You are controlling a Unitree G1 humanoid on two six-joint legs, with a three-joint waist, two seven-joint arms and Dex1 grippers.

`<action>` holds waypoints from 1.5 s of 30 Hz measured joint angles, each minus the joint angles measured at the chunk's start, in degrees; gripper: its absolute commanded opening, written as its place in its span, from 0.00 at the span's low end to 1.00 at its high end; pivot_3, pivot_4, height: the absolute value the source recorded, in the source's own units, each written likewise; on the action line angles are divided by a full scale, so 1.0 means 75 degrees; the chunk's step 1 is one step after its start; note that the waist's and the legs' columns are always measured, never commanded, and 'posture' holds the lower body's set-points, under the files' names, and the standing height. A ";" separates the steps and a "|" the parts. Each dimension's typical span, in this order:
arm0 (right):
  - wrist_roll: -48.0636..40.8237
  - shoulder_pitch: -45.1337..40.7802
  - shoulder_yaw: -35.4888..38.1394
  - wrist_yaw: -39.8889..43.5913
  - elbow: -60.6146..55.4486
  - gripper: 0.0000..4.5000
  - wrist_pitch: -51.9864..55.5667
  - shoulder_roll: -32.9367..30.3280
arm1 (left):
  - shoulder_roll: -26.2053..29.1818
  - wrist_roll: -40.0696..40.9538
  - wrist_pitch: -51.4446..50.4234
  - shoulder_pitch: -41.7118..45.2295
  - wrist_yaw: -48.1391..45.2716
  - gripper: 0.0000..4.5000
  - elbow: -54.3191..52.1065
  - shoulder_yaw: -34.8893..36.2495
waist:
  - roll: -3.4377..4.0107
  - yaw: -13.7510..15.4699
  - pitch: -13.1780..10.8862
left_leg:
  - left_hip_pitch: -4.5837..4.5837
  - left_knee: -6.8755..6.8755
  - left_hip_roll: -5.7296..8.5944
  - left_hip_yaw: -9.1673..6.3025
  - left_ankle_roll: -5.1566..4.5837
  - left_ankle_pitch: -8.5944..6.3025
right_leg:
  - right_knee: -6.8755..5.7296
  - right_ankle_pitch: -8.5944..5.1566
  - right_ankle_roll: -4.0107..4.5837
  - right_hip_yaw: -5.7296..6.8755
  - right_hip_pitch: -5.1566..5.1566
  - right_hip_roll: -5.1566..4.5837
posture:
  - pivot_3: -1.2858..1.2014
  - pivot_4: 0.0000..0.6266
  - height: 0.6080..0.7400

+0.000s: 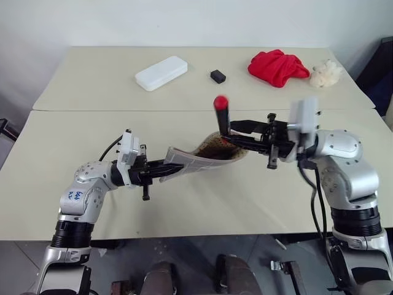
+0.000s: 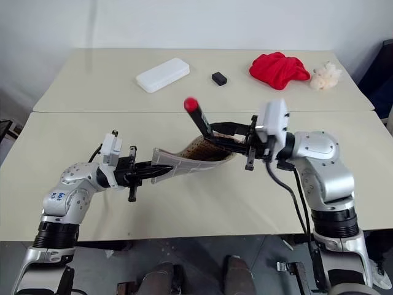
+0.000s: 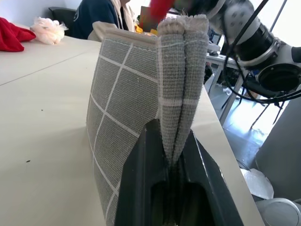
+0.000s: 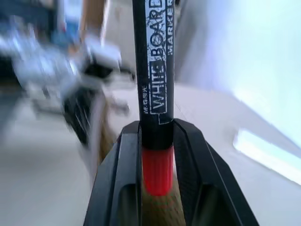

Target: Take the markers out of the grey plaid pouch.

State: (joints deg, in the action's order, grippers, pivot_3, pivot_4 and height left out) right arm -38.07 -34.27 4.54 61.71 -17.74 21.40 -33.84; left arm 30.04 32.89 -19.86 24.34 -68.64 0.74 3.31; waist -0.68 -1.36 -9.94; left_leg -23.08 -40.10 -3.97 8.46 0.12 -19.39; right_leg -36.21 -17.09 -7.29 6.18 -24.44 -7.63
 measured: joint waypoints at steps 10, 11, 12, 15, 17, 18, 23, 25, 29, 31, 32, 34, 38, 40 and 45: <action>-0.1061 0.1091 0.1421 -0.0740 0.1024 0.13 0.3171 -0.3344 | 0.0339 0.0444 -0.0172 -0.0359 -0.0702 0.00 -0.0494 0.0022 | 0.0001 0.0295 0.0000 | -0.0001 0.0001 0.0002 0.0008 -0.0008 -0.0005 | 0.0017 0.0000 0.0000 -0.0004 0.0003 -0.0004 | 0.52 0.24 1.00; -0.0612 0.1551 0.1128 -0.0705 0.1357 0.13 0.3413 -0.4028 | 0.0336 0.0551 -0.0203 -0.0397 -0.0769 0.00 -0.0600 0.0028 | 0.0001 0.0340 0.0000 | -0.0001 0.0001 0.0004 0.0012 -0.0010 -0.0006 | 0.0020 0.0001 -0.0001 -0.0008 0.0002 -0.0006 | 0.52 0.24 1.00; -0.0266 0.1792 0.0935 -0.0755 0.1720 0.13 0.3636 -0.4301 | 0.0333 0.0661 -0.0203 -0.0432 -0.0826 0.00 -0.0636 0.0063 | -0.0002 0.0346 0.0002 | 0.0000 0.0000 0.0003 0.0013 -0.0010 -0.0006 | 0.0020 0.0001 -0.0001 -0.0008 0.0003 -0.0006 | 0.52 0.24 1.00; 0.0462 0.2196 0.0594 -0.1146 0.2264 0.13 0.3942 -0.4418 | 0.0104 0.0784 -0.0058 -0.0441 -0.0944 0.00 -0.0639 0.0077 | 0.0013 0.0333 0.0009 | 0.0003 -0.0008 0.0003 0.0021 -0.0011 -0.0004 | 0.0012 0.0002 -0.0003 -0.0013 0.0002 -0.0006 | 0.52 0.24 1.00; 0.0906 0.2622 0.0390 -0.1243 0.2412 0.13 0.3943 -0.4569 | -0.0126 0.0649 0.0476 -0.0437 -0.1144 0.00 -0.0588 -0.0040 | 0.0018 0.0339 0.0010 | 0.0004 -0.0006 0.0002 0.0020 -0.0009 -0.0003 | 0.0008 0.0002 -0.0003 -0.0012 0.0000 -0.0004 | 0.52 0.24 1.00; 0.1070 0.2875 0.0347 -0.1257 0.2411 0.13 0.3948 -0.4642 | -0.0224 0.0393 0.1015 -0.0390 -0.1323 0.00 -0.0405 -0.0149 | 0.0022 0.0351 0.0013 | 0.0003 -0.0005 0.0003 0.0022 -0.0009 -0.0003 | 0.0011 0.0002 -0.0003 -0.0012 -0.0001 -0.0003 | 0.52 0.24 1.00; 0.1330 0.3188 0.0368 -0.1456 0.2189 0.34 0.4173 -0.4644 | -0.1045 -0.0551 0.3340 0.0101 -0.1596 0.00 0.1051 -0.0331 | 0.0024 0.0362 0.0014 | 0.0001 -0.0018 0.0004 0.0021 -0.0010 -0.0003 | 0.0023 0.0003 -0.0005 -0.0012 0.0003 -0.0004 | 0.52 0.24 1.00; 0.1348 0.3241 0.0392 -0.1546 0.2033 0.48 0.4175 -0.4575 | -0.1156 -0.0683 0.3858 0.0266 -0.1709 0.00 0.1405 -0.0371 | 0.0025 0.0363 0.0015 | 0.0001 -0.0016 0.0004 0.0020 -0.0010 -0.0003 | 0.0018 0.0003 -0.0005 -0.0011 0.0003 -0.0005 | 0.52 0.24 1.00; 0.1529 0.3507 0.0632 -0.1602 0.1976 0.79 0.3933 -0.4490 | -0.1145 -0.0819 0.4089 0.0236 -0.1901 0.00 0.1775 -0.0495 | 0.0025 0.0363 0.0015 | -0.0001 -0.0010 0.0004 0.0020 -0.0011 -0.0003 | 0.0020 0.0004 -0.0006 -0.0010 0.0002 -0.0005 | 0.52 0.24 1.00; 0.1449 0.3478 0.1024 -0.1245 0.1976 0.85 0.3542 -0.4491 | -0.1142 -0.0827 0.4159 0.0196 -0.1990 0.00 0.1863 -0.0525 | 0.0025 0.0363 0.0014 | -0.0001 -0.0011 0.0005 0.0020 -0.0012 -0.0003 | 0.0020 0.0005 -0.0008 -0.0010 0.0002 -0.0005 | 0.52 0.24 1.00; 0.1336 0.3374 0.1332 -0.0929 0.2006 0.85 0.3160 -0.4485 | -0.1142 -0.0830 0.4216 0.0198 -0.2008 0.00 0.1891 -0.0527 | 0.0025 0.0362 0.0014 | 0.0000 -0.0014 0.0004 0.0018 -0.0012 -0.0003 | 0.0020 0.0005 -0.0008 -0.0010 0.0004 -0.0005 | 0.52 0.24 1.00; 0.1151 0.3024 0.1847 -0.0379 0.2042 0.85 0.2392 -0.4446 | -0.1143 -0.0832 0.4276 0.0236 -0.2013 0.00 0.2038 -0.0525 | 0.0025 0.0361 0.0014 | 0.0003 -0.0015 0.0004 0.0017 -0.0013 -0.0002 | 0.0027 0.0005 -0.0008 -0.0010 0.0006 -0.0004 | 0.52 0.24 1.00; 0.0594 0.2284 0.2311 0.0433 0.1794 0.85 0.1512 -0.4236 | -0.1140 -0.0833 0.4360 0.0267 -0.2013 0.00 0.2186 -0.0518 | 0.0025 0.0356 0.0015 | 0.0003 -0.0014 0.0003 0.0013 -0.0013 -0.0002 | 0.0019 0.0005 -0.0008 -0.0009 0.0010 -0.0003 | 0.52 0.24 1.00; 0.0038 0.1899 0.2244 0.0582 0.1252 0.77 0.1671 -0.3994 | -0.1147 -0.0835 0.4407 0.0304 -0.2020 0.00 0.2353 -0.0522 | 0.0025 0.0355 0.0014 | 0.0003 -0.0014 0.0003 0.0010 -0.0013 -0.0002 | 0.0017 0.0005 -0.0008 -0.0009 0.0009 -0.0004 | 0.52 0.24 1.00; -0.0625 0.1761 0.1503 0.0667 -0.0427 0.43 0.2141 -0.3903 | -0.1141 -0.0858 0.4515 0.0305 -0.2032 0.00 0.2468 -0.0528 | 0.0025 0.0383 0.0014 | -0.0001 -0.0019 0.0004 0.0000 -0.0016 -0.0004 | 0.0019 0.0005 -0.0008 -0.0003 0.0013 -0.0008 | 0.52 0.24 1.00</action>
State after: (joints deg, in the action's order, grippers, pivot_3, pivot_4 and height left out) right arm -42.76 -21.06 15.81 66.71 -20.94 37.46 -63.11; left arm 21.48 26.45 14.01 26.63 -83.89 19.26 -0.66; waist -0.49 1.52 -9.83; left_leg -23.08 -40.25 -3.94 8.46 0.00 -19.42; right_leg -36.07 -17.05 -7.35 6.16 -24.34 -7.69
